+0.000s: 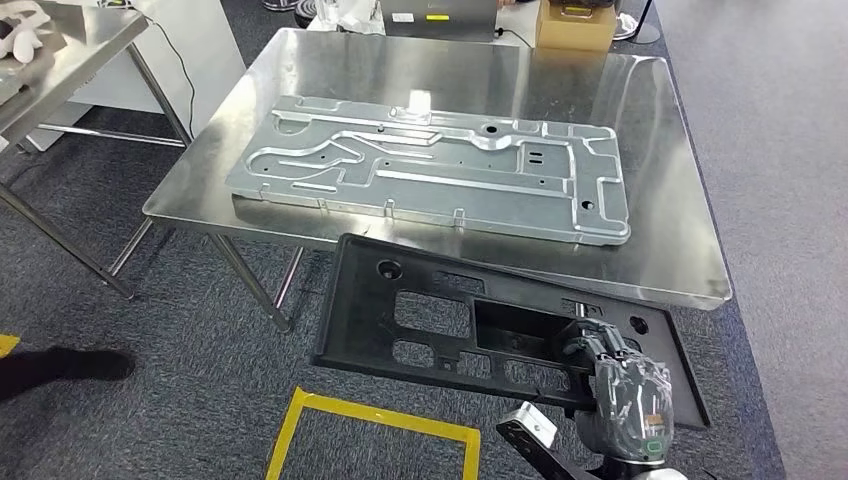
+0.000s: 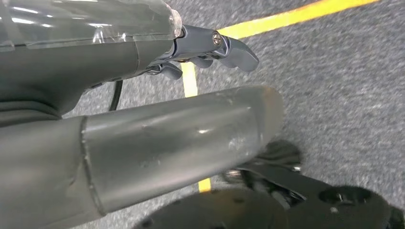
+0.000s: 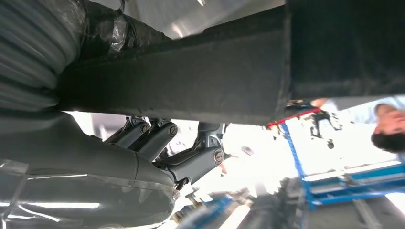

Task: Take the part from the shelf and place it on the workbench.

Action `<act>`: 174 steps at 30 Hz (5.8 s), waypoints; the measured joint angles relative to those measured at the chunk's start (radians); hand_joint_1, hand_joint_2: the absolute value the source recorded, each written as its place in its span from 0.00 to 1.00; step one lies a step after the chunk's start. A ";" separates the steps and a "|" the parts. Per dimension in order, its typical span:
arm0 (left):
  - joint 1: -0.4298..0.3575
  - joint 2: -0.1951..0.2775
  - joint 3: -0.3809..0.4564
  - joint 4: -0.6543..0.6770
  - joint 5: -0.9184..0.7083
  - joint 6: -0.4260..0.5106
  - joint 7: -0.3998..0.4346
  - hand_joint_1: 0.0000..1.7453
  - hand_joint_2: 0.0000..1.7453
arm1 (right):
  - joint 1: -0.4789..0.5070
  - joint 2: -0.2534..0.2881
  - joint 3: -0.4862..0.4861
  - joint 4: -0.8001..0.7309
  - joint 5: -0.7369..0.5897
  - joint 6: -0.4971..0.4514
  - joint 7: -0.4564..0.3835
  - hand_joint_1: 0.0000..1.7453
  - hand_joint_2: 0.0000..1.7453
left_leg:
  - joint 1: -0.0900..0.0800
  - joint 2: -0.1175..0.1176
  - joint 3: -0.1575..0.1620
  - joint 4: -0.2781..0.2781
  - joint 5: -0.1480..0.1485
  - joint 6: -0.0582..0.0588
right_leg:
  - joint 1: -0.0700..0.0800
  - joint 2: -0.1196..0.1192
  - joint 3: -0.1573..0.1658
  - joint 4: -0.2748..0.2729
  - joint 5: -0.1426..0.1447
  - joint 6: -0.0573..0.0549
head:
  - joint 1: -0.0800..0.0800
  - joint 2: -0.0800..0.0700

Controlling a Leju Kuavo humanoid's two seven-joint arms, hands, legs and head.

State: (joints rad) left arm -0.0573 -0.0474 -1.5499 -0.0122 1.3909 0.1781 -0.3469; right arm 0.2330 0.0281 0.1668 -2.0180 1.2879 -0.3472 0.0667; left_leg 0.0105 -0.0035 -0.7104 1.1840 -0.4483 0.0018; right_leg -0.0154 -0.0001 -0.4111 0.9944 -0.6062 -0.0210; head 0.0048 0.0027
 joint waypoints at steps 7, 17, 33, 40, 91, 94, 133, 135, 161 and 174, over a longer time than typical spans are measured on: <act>-0.001 0.006 0.000 0.000 -0.018 0.008 0.007 0.00 0.00 | -0.133 -0.046 0.072 0.080 0.077 0.042 0.038 1.00 1.00 | -0.010 0.003 0.092 -0.160 0.004 0.044 | 0.003 -0.001 0.003 0.066 0.027 0.040 | 0.000 0.000; 0.000 0.006 0.000 0.000 -0.033 0.000 0.014 0.00 0.00 | -0.284 -0.102 0.172 0.175 0.137 0.114 0.059 1.00 1.00 | -0.009 -0.025 0.351 -0.241 -0.135 0.048 | 0.011 0.000 -0.282 0.086 0.125 0.033 | 0.001 0.000; -0.003 0.008 -0.005 -0.002 -0.030 0.005 0.022 0.00 0.00 | -0.340 -0.123 0.199 0.206 0.147 0.113 0.094 1.00 1.00 | 0.021 0.016 0.062 -0.122 -0.036 -0.023 | -0.009 0.016 -0.007 -0.005 0.033 0.024 | -0.002 0.000; -0.019 0.006 -0.006 -0.003 -0.029 0.006 0.022 0.00 0.00 | -0.346 -0.127 0.200 0.199 0.147 0.111 0.096 1.00 1.00 | 0.016 0.007 0.122 -0.147 -0.006 0.030 | -0.008 0.007 -0.112 0.221 0.035 0.058 | 0.001 0.000; -0.017 0.037 0.004 -0.027 0.069 -0.059 -0.040 0.00 0.00 | 0.026 -0.107 -0.011 0.077 -0.032 0.087 0.106 0.00 1.00 | 0.005 0.005 0.145 0.013 -0.172 -0.004 | 0.015 0.000 -0.231 0.038 0.188 -0.011 | -0.001 0.000; -0.021 0.024 0.004 -0.027 0.066 -0.044 -0.040 0.00 0.00 | 0.051 -0.107 -0.041 0.056 -0.045 0.093 0.096 0.00 1.00 | -0.002 0.003 0.251 -0.173 -0.118 0.012 | 0.018 0.002 -0.245 0.044 0.206 0.001 | -0.001 0.000; -0.020 0.013 0.003 -0.025 0.075 -0.060 -0.035 0.00 0.00 | 0.104 -0.090 -0.063 0.047 -0.047 0.083 0.079 0.00 1.00 | -0.010 0.020 0.228 -0.241 -0.029 0.056 | 0.009 0.001 -0.294 0.210 0.036 0.041 | 0.001 0.000; -0.019 0.013 0.003 -0.025 0.076 -0.060 -0.035 0.00 0.00 | 0.108 -0.089 -0.063 0.047 -0.047 0.081 0.079 0.00 1.00 | -0.008 0.021 0.198 -0.231 -0.016 0.051 | 0.000 0.001 -0.292 0.283 0.025 0.053 | 0.001 0.000; -0.020 0.011 0.004 -0.024 0.124 -0.062 -0.048 0.00 0.00 | 0.167 -0.130 0.292 -0.131 -0.286 -0.043 0.015 0.00 0.00 | 0.003 0.013 0.163 -0.189 -0.018 0.036 | 0.008 0.001 -0.208 0.093 0.080 0.042 | -0.001 0.000; -0.017 -0.002 0.004 -0.020 0.138 -0.058 -0.045 0.00 0.00 | 0.162 -0.210 0.388 -0.160 -0.204 -0.143 0.194 0.00 0.00 | 0.000 0.020 0.007 -0.187 0.149 0.004 | 0.012 -0.002 0.021 -0.036 0.020 0.016 | -0.001 0.000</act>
State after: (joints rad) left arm -0.0738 -0.0498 -1.5461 -0.0323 1.5286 0.1204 -0.3923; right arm 0.3947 -0.1814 0.5549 -2.1778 1.0844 -0.4904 0.2608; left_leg 0.0107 0.0165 -0.7036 0.9973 -0.2991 0.0054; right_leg -0.0037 -0.0023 -0.3903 0.9584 -0.5864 -0.0050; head 0.0037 0.0027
